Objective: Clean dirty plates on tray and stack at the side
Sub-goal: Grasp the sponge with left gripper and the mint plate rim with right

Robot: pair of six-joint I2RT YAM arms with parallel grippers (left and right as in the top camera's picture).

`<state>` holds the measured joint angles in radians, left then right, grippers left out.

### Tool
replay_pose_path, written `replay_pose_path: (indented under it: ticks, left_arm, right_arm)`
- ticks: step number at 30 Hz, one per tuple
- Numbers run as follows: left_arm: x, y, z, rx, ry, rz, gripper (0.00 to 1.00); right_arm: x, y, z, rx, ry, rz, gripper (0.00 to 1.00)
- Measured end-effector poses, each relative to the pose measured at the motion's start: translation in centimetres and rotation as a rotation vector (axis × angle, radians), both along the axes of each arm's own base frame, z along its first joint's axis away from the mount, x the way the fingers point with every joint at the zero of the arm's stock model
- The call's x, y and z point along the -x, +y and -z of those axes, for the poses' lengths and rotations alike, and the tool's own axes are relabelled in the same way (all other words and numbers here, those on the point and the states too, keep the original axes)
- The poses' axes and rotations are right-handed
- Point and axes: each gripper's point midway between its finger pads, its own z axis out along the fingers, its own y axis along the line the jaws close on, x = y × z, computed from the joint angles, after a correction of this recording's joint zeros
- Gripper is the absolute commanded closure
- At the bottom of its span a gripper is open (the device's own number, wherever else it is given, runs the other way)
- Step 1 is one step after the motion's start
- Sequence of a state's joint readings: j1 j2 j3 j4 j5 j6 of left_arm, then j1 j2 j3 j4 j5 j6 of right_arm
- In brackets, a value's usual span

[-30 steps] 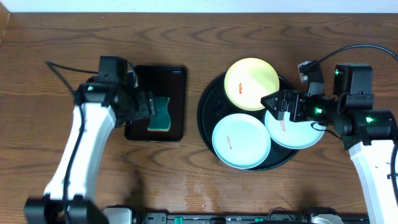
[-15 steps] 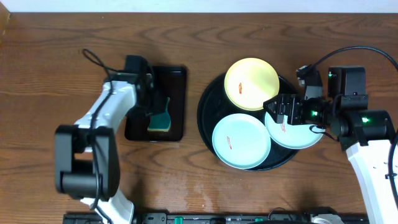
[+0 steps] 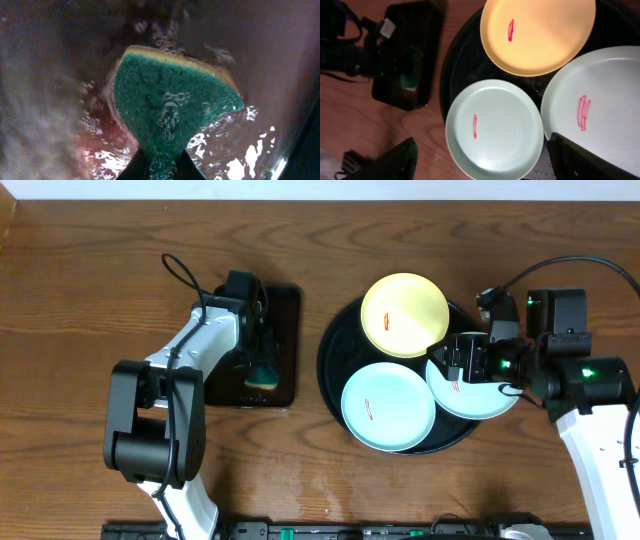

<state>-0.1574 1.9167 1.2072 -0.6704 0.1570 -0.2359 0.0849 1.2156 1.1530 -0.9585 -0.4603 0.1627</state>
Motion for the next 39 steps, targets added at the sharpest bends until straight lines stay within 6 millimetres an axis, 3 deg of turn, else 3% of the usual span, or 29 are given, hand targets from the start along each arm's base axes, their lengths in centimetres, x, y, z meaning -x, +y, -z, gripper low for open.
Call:
replay_pose_path:
  ticks: [4,8,14,18,26,30,33,39]
  left_arm:
    - [0.5,0.3,-0.5,-0.012,0.013,-0.001,0.92]
    - [1.1,0.8,-2.9,-0.029,-0.011,-0.007,0.92]
    - [1.7,1.0,-9.7,-0.004,-0.159,-0.011,0.92]
    - [2.8,1.1,-12.1,0.002,-0.198,-0.012,0.93]
    - [3.3,-0.1,-12.9,0.080,-0.197,0.005,0.92]
    - [3.5,-0.6,-13.0,0.106,-0.192,0.010,0.93]
    - [3.5,-0.9,-13.0,0.123,-0.190,0.014,0.93]
    - [3.6,-1.4,-13.1,0.155,-0.184,0.021,0.93]
  right_arm:
    - [1.0,0.1,1.2,0.058,0.051,-0.013,0.37]
    - [1.9,0.5,3.6,0.142,0.134,-0.034,0.53]
    - [3.7,0.0,10.4,0.260,0.345,0.012,0.64]
    - [4.8,-0.8,14.4,0.310,0.467,0.039,0.67]
    - [4.7,-0.7,19.0,0.319,0.537,0.049,0.72]
    - [4.5,-0.5,20.4,0.308,0.543,0.056,0.83]
    - [3.9,-0.3,21.2,0.298,0.536,0.076,0.98]
    - [1.0,0.8,20.9,0.223,0.438,0.137,0.99]
